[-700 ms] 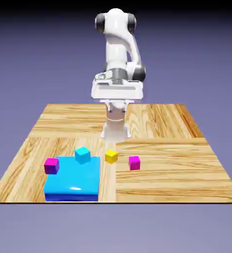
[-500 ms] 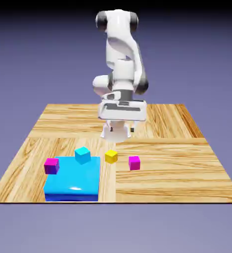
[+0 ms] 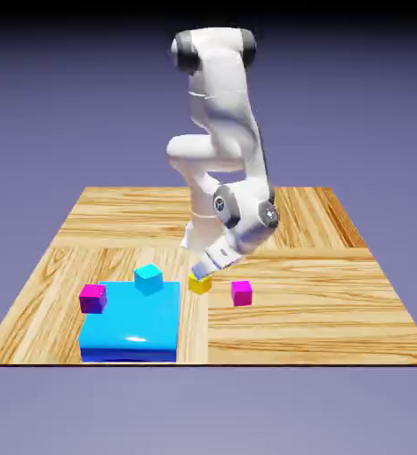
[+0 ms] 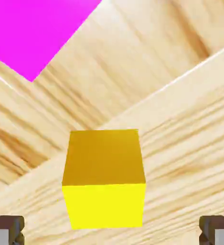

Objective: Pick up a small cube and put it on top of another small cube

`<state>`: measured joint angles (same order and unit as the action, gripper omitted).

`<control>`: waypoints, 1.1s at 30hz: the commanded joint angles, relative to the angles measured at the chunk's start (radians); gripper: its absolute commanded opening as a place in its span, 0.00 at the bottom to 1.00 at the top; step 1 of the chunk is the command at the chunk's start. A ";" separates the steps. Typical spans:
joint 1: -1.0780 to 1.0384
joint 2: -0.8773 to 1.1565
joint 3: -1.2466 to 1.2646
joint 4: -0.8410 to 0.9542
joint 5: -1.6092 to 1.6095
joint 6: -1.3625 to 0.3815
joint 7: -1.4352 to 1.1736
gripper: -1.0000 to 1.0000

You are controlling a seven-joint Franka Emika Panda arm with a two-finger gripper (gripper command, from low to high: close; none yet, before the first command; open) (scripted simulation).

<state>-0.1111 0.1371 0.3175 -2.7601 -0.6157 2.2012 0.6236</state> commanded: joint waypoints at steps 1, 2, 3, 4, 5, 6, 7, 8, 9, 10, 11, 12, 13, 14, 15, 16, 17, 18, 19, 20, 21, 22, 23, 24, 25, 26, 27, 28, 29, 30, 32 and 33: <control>-0.001 0.035 -0.022 -0.001 -0.044 0.027 0.030 0.50; -0.002 0.071 -0.044 -0.003 -0.087 0.054 0.059 0.50; -0.003 0.106 -0.066 -0.004 -0.130 0.080 0.089 0.50; -0.004 0.141 -0.088 -0.006 -0.174 0.107 0.118 0.50; -0.004 0.156 -0.097 -0.006 -0.192 0.118 0.130 0.50; -0.004 0.156 -0.097 -0.006 -0.192 0.118 0.130 0.00; -0.004 0.156 -0.097 -0.006 -0.192 0.118 0.130 0.00; -0.003 0.120 -0.075 -0.005 -0.148 0.091 0.101 0.00; -0.002 0.085 -0.053 -0.003 -0.105 0.064 0.071 0.00; -0.001 0.050 -0.031 -0.002 -0.061 0.038 0.042 0.00; 0.000 0.014 -0.009 -0.001 -0.018 0.011 0.012 0.00; 0.000 -0.021 0.013 0.001 0.026 -0.016 -0.017 0.00; 0.001 -0.035 0.022 0.001 0.043 -0.027 -0.029 0.00; 0.001 -0.035 0.022 0.001 0.043 -0.027 -0.030 0.00; 0.037 -0.029 0.016 0.038 0.073 -0.058 -0.029 0.00; 0.073 -0.022 0.011 0.074 0.102 -0.090 -0.028 0.00; 0.109 -0.016 0.005 0.110 0.131 -0.122 -0.027 0.00; 0.145 -0.009 -0.001 0.146 0.160 -0.154 -0.026 0.00; 0.182 -0.003 -0.006 0.183 0.189 -0.185 -0.026 0.00; 0.218 0.004 -0.012 0.219 0.219 -0.217 -0.025 0.00; 0.254 0.010 -0.017 0.255 0.248 -0.249 -0.024 0.00; 0.290 0.016 -0.023 0.291 0.277 -0.280 -0.023 0.00; 0.312 0.020 -0.026 0.313 0.295 -0.300 -0.023 0.00; 0.312 0.020 -0.026 0.313 0.295 -0.300 -0.023 0.00; 0.309 0.045 -0.037 0.291 0.274 -0.256 -0.008 0.00; 0.306 0.069 -0.048 0.269 0.252 -0.213 0.007 0.00; 0.303 0.094 -0.058 0.247 0.231 -0.170 0.022 0.00; 0.300 0.116 -0.068 0.227 0.212 -0.130 0.036 0.00; 0.300 0.116 -0.068 0.227 0.212 -0.130 0.036 1.00; 0.300 0.116 -0.068 0.227 0.212 -0.130 0.036 1.00; 0.306 0.067 -0.047 0.271 0.254 -0.217 0.006 1.00; 0.309 0.043 -0.036 0.293 0.276 -0.260 -0.009 1.00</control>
<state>0.1982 0.1798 0.2814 -2.4667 -0.3400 1.9408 0.6146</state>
